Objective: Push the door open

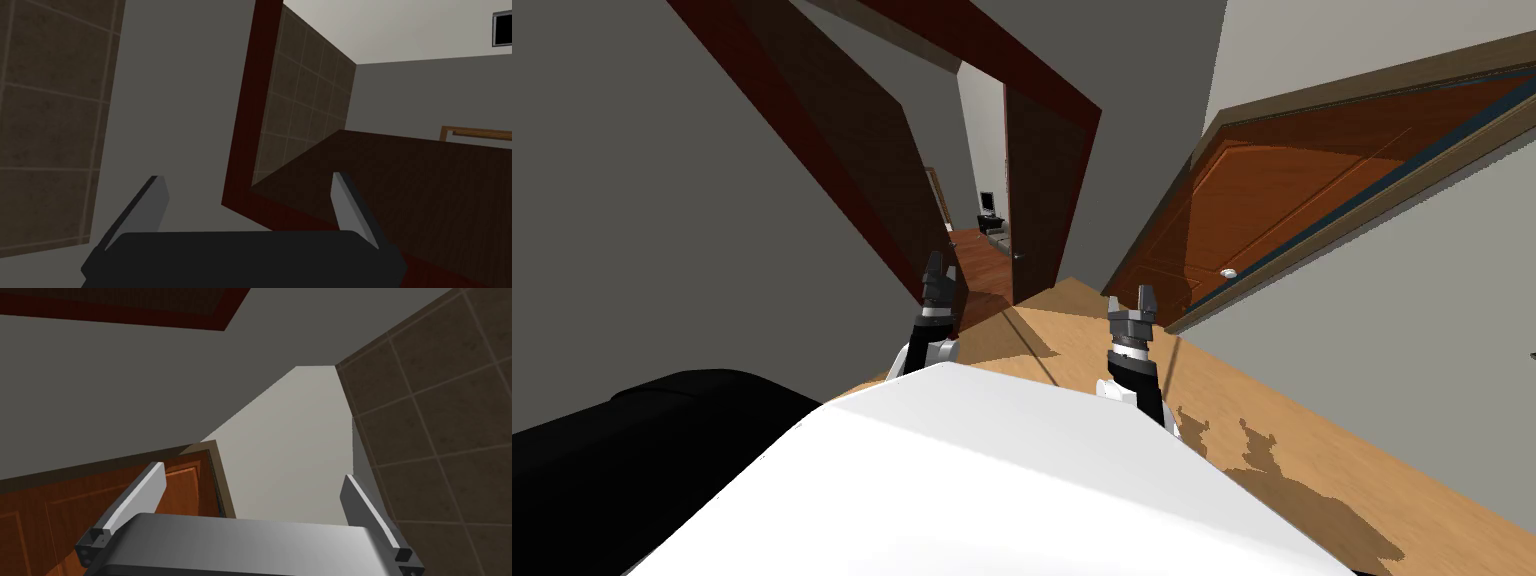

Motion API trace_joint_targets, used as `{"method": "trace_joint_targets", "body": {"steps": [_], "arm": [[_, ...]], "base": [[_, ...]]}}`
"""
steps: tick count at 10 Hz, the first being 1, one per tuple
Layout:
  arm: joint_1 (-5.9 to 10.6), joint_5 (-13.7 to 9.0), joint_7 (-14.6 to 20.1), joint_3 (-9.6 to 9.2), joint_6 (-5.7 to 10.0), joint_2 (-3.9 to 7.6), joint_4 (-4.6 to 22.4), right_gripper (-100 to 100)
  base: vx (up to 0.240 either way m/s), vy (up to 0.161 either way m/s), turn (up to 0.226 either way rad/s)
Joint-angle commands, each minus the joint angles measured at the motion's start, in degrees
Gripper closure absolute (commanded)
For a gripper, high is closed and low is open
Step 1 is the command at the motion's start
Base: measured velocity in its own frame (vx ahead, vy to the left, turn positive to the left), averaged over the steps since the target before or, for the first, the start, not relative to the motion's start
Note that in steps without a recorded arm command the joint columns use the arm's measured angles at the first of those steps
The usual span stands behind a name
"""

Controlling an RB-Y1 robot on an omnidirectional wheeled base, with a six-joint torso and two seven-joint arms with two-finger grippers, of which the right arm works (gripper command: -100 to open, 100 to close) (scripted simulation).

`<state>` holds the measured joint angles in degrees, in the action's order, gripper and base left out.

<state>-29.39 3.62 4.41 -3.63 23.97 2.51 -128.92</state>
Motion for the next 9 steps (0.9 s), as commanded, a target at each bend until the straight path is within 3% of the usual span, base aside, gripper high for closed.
{"method": "trace_joint_targets", "body": {"steps": [1, 9], "arm": [[0.70, -0.3, -0.1, 0.11, 0.42, 0.36, 1.8, -100], [4.68, -2.0, -0.6, 0.73, 2.83, 1.79, 12.1, -100]], "base": [[0.066, -0.003, 0.148], [0.115, -0.016, 0.134]]}}
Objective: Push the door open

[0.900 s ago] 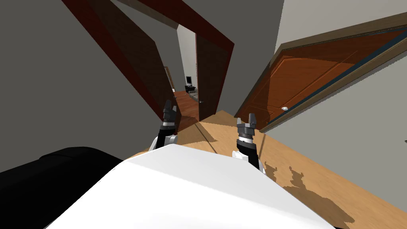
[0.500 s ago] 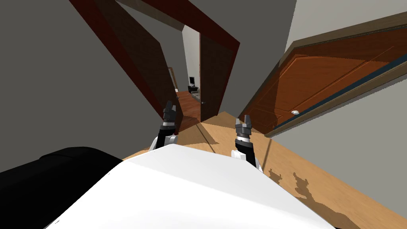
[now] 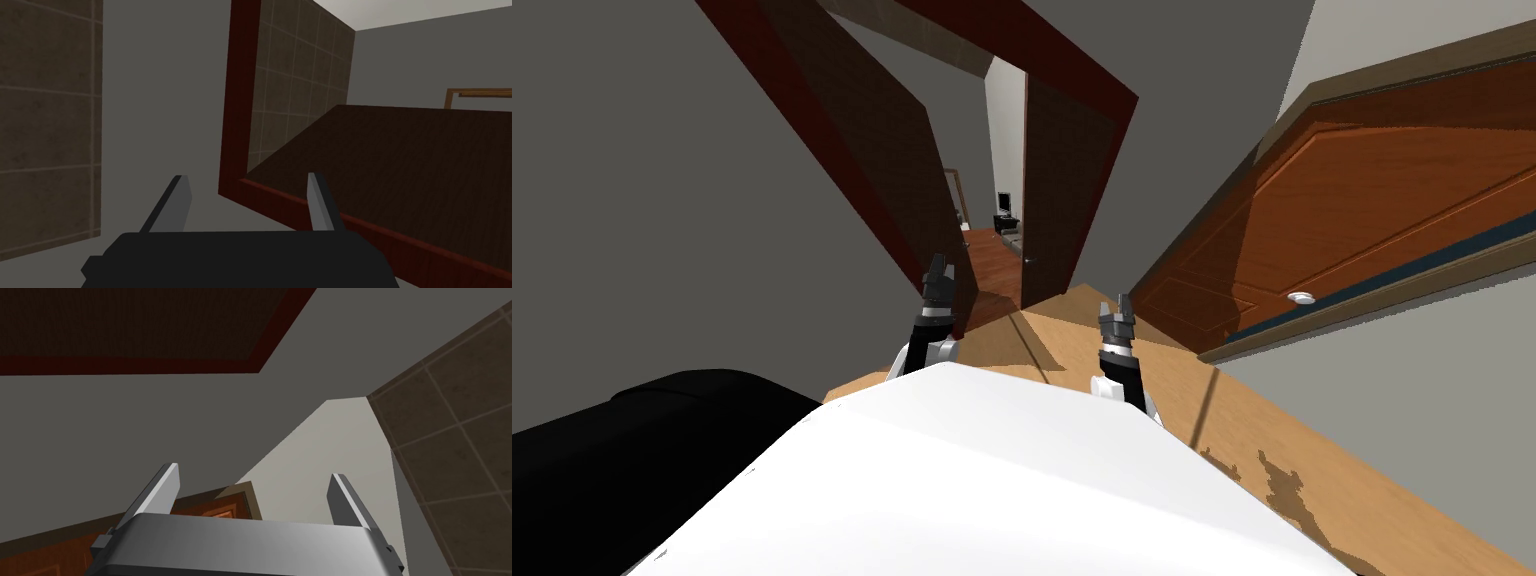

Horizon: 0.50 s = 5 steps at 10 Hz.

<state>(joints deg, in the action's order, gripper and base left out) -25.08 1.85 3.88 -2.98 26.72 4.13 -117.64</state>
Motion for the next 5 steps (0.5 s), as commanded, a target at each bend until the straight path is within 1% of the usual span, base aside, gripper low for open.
{"method": "trace_joint_targets", "body": {"steps": [1, 2, 5], "arm": [[0.75, -0.4, -0.1, 0.13, 0.31, 0.27, 1.8, -100], [1.52, -0.7, -0.2, 0.25, 0.78, 0.49, 3.8, -100], [2.85, -1.2, -0.3, 0.46, 1.58, 0.80, 7.2, -100]], "base": [[0.124, -0.021, 0.157], [0.133, -0.039, 0.190], [0.109, -0.026, 0.135]]}}
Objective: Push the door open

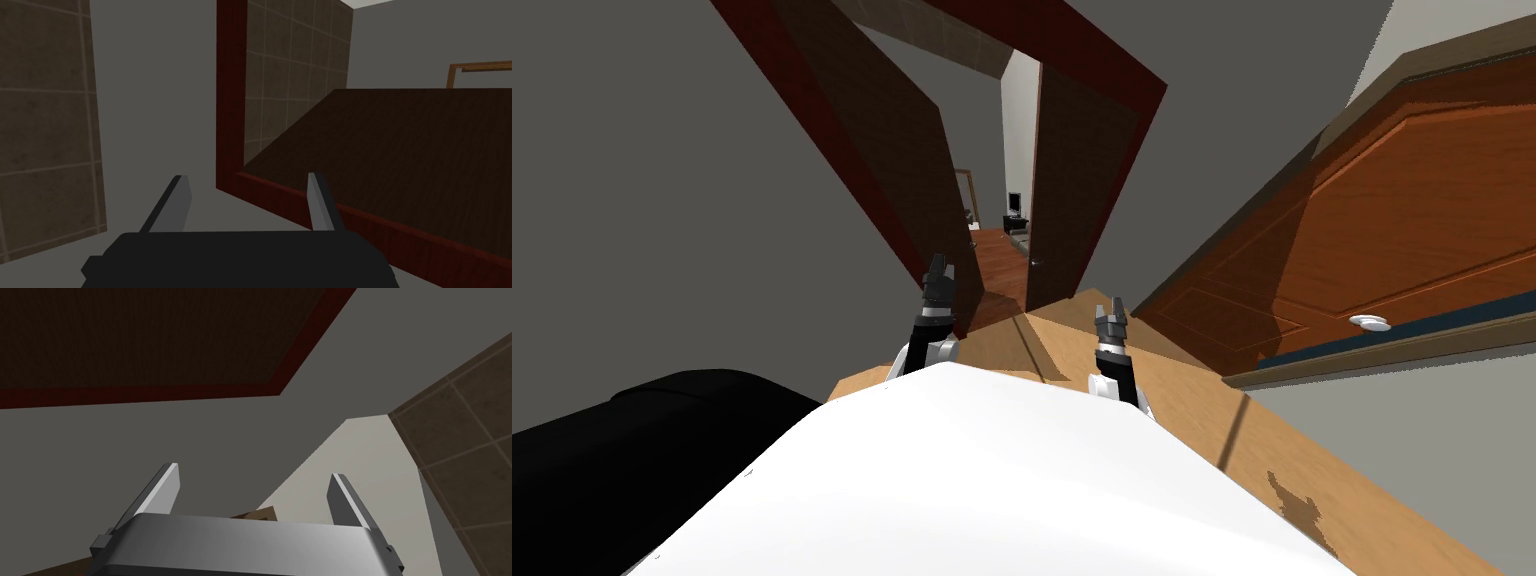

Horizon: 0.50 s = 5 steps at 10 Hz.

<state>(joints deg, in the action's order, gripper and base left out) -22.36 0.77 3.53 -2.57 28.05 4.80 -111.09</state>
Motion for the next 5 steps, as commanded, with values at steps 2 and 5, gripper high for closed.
{"method": "trace_joint_targets", "body": {"steps": [2, 5], "arm": [[1.02, -0.5, -0.1, 0.19, 0.79, 0.34, 3.0, -100], [2.46, -1.1, -0.3, 0.42, 1.65, 0.63, 6.7, -100]], "base": [[0.091, -0.027, 0.117], [0.089, -0.029, 0.120]]}}
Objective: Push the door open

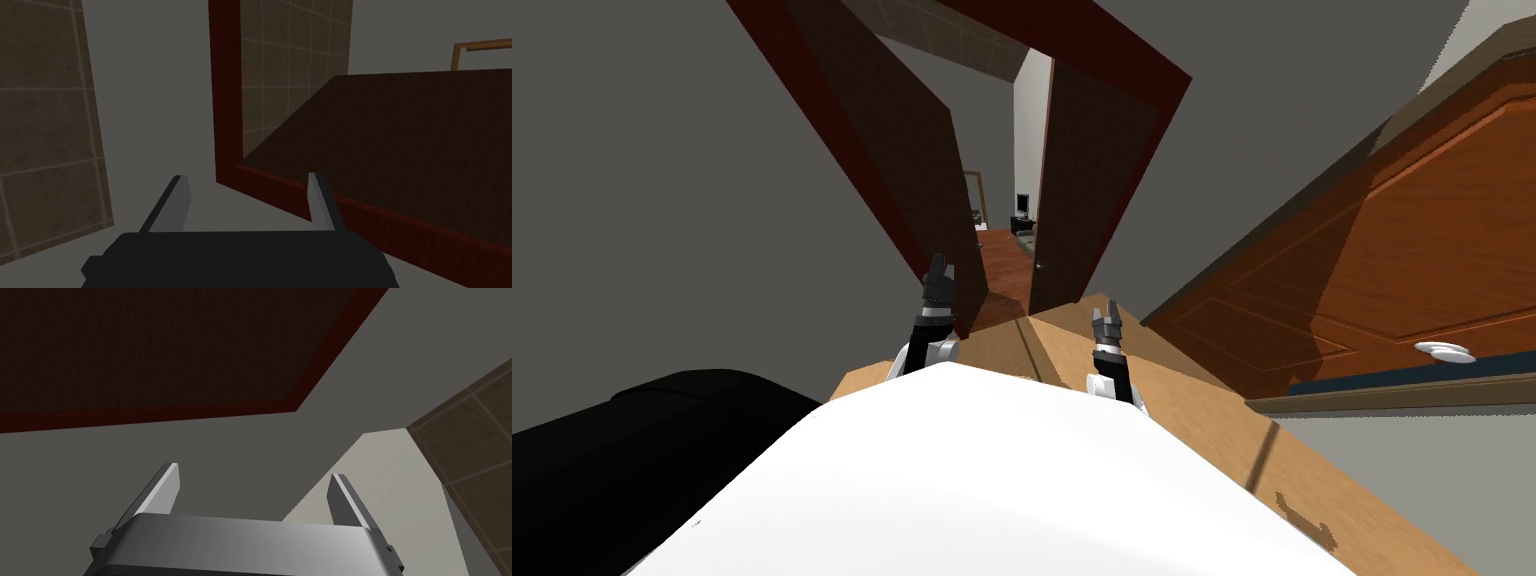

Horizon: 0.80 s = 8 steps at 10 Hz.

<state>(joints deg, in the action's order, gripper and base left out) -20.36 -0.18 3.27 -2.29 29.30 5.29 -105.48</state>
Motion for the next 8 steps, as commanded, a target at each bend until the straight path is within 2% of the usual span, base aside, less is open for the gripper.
{"method": "trace_joint_targets", "body": {"steps": [1, 8], "arm": [[0.95, -0.4, -0.1, 0.21, 0.70, 0.23, 2.4, -100], [4.52, -1.9, -0.5, 0.77, 2.86, 0.83, 11.6, -100]], "base": [[0.094, -0.027, 0.154], [0.089, -0.039, 0.142]]}}
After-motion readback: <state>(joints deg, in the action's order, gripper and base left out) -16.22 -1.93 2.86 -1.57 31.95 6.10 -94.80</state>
